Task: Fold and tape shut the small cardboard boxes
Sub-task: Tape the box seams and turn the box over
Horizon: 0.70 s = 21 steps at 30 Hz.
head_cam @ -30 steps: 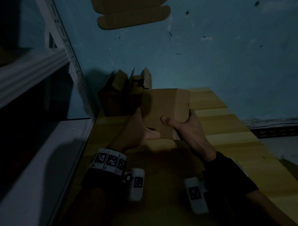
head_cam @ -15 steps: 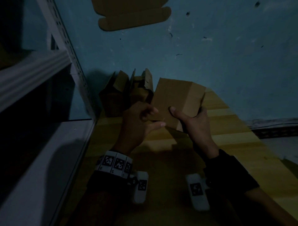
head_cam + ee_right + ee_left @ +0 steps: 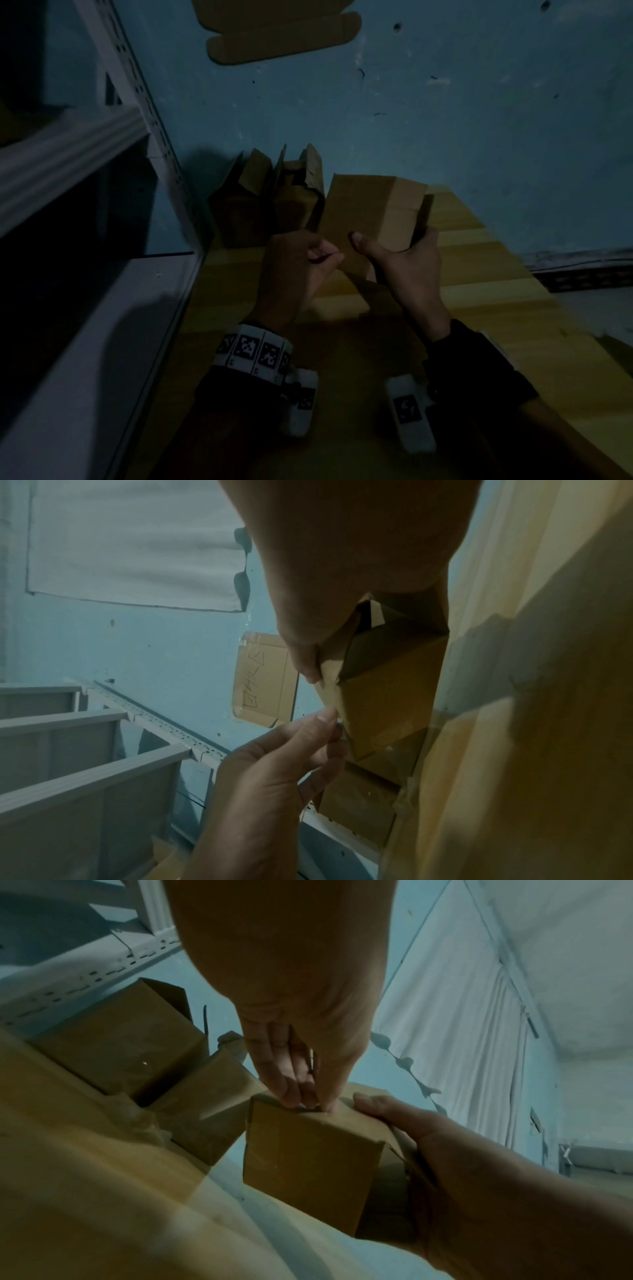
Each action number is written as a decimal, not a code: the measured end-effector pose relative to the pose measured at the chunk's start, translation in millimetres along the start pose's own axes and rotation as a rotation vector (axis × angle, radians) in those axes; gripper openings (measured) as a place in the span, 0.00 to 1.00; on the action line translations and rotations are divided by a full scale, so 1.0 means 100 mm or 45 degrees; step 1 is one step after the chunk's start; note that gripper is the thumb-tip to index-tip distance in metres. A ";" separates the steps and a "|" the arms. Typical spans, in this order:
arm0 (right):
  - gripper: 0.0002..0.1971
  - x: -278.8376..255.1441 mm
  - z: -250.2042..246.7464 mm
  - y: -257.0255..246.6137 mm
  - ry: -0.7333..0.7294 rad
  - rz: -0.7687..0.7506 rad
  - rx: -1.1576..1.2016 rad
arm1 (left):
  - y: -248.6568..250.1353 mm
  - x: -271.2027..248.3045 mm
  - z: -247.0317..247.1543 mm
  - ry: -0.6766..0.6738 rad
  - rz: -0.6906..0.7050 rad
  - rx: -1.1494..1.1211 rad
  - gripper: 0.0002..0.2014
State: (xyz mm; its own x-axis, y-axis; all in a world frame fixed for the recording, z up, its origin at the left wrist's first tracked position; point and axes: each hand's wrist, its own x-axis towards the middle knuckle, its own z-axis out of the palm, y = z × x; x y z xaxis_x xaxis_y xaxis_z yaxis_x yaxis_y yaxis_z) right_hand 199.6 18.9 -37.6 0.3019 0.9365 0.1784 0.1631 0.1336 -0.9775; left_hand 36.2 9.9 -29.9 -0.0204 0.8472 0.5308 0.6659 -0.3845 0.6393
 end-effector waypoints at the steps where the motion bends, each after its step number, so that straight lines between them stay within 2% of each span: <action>1: 0.42 0.00 0.00 0.00 0.009 -0.010 -0.004 | 0.01 -0.01 0.00 -0.007 0.028 0.034 0.05; 5: 0.40 -0.02 0.00 0.03 0.044 -0.035 -0.022 | 0.07 -0.03 0.02 -0.026 0.157 0.221 0.03; 7: 0.39 -0.02 0.00 0.04 0.050 -0.035 -0.032 | 0.10 -0.04 0.03 -0.053 0.179 0.351 0.01; 9: 0.39 -0.02 0.02 0.05 0.050 -0.029 -0.043 | 0.11 -0.03 0.03 -0.130 0.161 0.460 0.03; 12: 0.40 -0.03 0.05 0.07 0.047 -0.020 -0.063 | 0.12 -0.02 0.02 -0.189 0.085 0.495 0.05; 21: 0.40 -0.05 0.10 0.08 0.050 0.002 -0.071 | 0.12 -0.02 0.01 -0.142 0.081 0.505 0.06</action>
State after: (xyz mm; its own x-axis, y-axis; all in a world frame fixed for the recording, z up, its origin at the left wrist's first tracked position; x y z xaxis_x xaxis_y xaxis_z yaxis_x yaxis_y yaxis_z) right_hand 190.2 18.2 -47.9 0.3389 0.9229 0.1825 0.2144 0.1131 -0.9702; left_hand 44.7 4.3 -23.8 0.0968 0.8692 0.4849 0.8992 -0.2852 0.3319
